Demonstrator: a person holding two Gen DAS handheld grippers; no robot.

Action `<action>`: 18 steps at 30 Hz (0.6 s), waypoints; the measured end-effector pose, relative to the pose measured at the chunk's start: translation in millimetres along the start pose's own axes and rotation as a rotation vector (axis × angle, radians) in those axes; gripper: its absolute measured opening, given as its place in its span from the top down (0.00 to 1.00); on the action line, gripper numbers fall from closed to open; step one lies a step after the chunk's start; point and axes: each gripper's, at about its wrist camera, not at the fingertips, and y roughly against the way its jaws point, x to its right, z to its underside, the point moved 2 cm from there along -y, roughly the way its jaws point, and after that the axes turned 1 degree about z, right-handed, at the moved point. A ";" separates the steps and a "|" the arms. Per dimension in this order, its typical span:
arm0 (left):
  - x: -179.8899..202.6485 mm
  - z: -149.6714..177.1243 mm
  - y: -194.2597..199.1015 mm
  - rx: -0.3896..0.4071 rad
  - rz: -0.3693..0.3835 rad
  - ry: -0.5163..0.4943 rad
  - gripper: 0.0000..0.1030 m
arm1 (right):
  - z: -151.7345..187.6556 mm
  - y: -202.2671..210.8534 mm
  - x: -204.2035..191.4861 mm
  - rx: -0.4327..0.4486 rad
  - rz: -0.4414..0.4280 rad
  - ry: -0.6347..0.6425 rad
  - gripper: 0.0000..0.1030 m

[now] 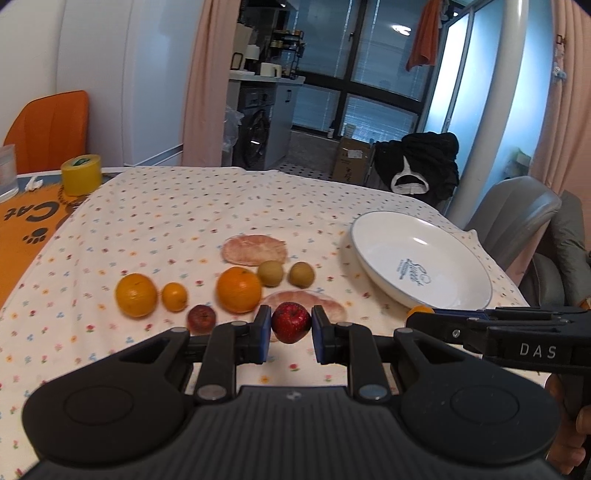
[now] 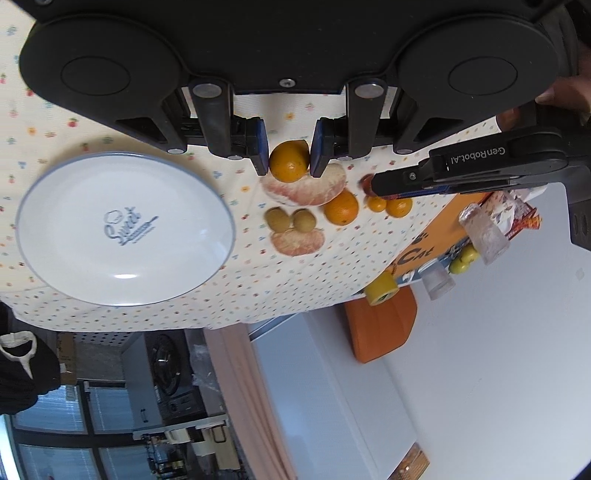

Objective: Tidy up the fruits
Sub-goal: 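Carry the plum and tangerine onto the white plate and open both grippers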

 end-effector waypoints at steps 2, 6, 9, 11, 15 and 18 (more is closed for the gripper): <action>6.0 -0.9 -2.8 -0.002 0.007 -0.009 0.79 | -0.1 3.3 6.7 0.009 0.011 -0.012 0.78; 17.4 -1.9 -8.6 -0.005 0.023 -0.025 0.79 | 0.3 8.6 19.5 0.021 0.028 -0.033 0.78; 25.6 -3.6 -13.8 -0.008 0.035 -0.036 0.79 | 0.7 12.5 28.8 0.031 0.041 -0.048 0.78; 30.7 -4.9 -17.0 -0.011 0.045 -0.046 0.79 | 0.6 14.7 34.7 0.038 0.050 -0.057 0.78; 40.3 -8.3 -24.0 -0.019 0.060 -0.061 0.79 | 0.6 18.6 47.4 0.051 0.071 -0.075 0.78; 46.9 -11.1 -28.5 -0.022 0.070 -0.069 0.79 | 0.5 21.2 55.6 0.061 0.085 -0.086 0.78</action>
